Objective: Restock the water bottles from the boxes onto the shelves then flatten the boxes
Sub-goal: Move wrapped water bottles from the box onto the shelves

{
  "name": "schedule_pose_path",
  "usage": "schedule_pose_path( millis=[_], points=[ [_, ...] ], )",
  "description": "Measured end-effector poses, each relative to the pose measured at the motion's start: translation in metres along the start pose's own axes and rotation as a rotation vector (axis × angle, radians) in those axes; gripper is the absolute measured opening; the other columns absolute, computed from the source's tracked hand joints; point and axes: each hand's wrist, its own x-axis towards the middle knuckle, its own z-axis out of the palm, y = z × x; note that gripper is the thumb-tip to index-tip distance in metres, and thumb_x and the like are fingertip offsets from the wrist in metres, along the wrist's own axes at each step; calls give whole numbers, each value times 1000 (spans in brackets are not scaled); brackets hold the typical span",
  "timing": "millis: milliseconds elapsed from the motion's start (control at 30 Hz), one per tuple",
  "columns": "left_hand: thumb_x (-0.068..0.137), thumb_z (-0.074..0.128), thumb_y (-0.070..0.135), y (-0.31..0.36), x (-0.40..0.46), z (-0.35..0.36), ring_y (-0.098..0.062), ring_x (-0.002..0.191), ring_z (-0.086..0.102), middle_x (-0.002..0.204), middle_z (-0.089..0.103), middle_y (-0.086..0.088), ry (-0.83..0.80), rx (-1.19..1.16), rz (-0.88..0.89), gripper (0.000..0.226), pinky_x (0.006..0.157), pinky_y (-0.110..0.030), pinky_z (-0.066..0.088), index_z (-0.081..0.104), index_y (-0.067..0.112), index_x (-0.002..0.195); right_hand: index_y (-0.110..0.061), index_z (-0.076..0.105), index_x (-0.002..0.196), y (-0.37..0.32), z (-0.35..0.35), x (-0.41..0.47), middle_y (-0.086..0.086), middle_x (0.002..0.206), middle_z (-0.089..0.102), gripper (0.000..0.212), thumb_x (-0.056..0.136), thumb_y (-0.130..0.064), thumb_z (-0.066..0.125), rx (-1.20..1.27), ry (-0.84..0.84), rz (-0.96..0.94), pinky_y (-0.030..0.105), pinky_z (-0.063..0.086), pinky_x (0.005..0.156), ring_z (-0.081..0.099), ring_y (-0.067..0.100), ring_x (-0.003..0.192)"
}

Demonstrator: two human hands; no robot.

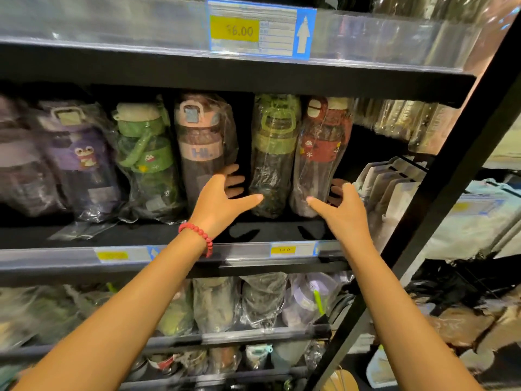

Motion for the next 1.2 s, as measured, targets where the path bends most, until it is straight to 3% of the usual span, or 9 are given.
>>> schedule_pose_path(
  millis=[200, 367, 533, 667, 733, 833, 967, 1100, 1200],
  points=[
    [72, 77, 1, -25, -96, -83, -13, 105, 63, 116, 62, -3, 77, -158, -7, 58, 84, -17, 53, 50, 19, 120, -20, 58, 115, -38, 41, -94, -1, 121, 61, 42, 78, -11, 76, 374, -148, -66, 26, 48, 93, 59, 12, 111],
    [57, 83, 31, -79, -212, -177, -10, 101, 65, 111, 64, 3, 291, -153, -208, 64, 84, -20, 54, 54, 27, 114, -24, 59, 105, -52, 138, -182, 4, 117, 63, 43, 73, -1, 76, 514, -492, -36, 21, 51, 82, 63, 15, 104],
    [72, 77, 4, -131, -349, -250, -23, 100, 62, 110, 62, -6, 554, -139, -407, 52, 80, -19, 55, 52, 25, 113, -28, 54, 105, -63, 253, -289, 15, 120, 58, 41, 80, -1, 71, 422, -979, 119, 17, 52, 73, 60, 17, 100],
    [65, 84, 15, -147, -455, -295, -12, 89, 58, 104, 59, 2, 790, -131, -522, 58, 74, -11, 51, 51, 21, 113, -13, 54, 105, -78, 324, -381, 4, 81, 67, 74, 44, -26, 95, 389, -1293, 240, 12, 51, 62, 63, 1, 66],
    [41, 94, 38, -146, -503, -314, -11, 79, 60, 97, 62, -2, 928, -210, -585, 81, 79, -25, 54, 53, 24, 109, -8, 56, 107, -87, 350, -425, -7, 86, 65, 60, 52, -10, 78, 370, -1413, 277, 13, 49, 58, 64, -4, 65],
    [20, 87, 64, -146, -564, -335, -12, 78, 61, 90, 65, 3, 1138, -222, -633, 110, 84, -35, 52, 53, 22, 115, -9, 58, 104, -102, 378, -478, -10, 83, 65, 63, 44, -22, 73, 309, -1571, 235, 14, 49, 57, 64, -4, 63],
    [61, 87, 14, -149, -617, -356, -5, 78, 64, 95, 66, 5, 1303, -231, -695, 78, 69, -16, 52, 49, 11, 129, 1, 55, 111, -118, 415, -520, 27, 105, 59, 57, 60, -14, 78, 210, -1704, 204, 13, 48, 63, 66, 22, 84],
    [20, 85, 65, -157, -646, -372, -12, 78, 64, 92, 65, 3, 1442, -273, -764, 108, 74, -21, 51, 52, 26, 115, -4, 53, 121, -134, 458, -552, 18, 116, 59, 69, 57, -23, 69, 120, -1777, 248, 11, 49, 57, 61, 15, 90],
    [17, 83, 70, -169, -658, -399, -26, 95, 65, 106, 65, -8, 1522, -279, -798, 105, 89, -35, 52, 53, 31, 110, -13, 54, 118, -151, 496, -574, 6, 114, 60, 64, 57, -25, 66, 101, -1864, 202, 10, 49, 61, 59, 9, 93]
  ],
)
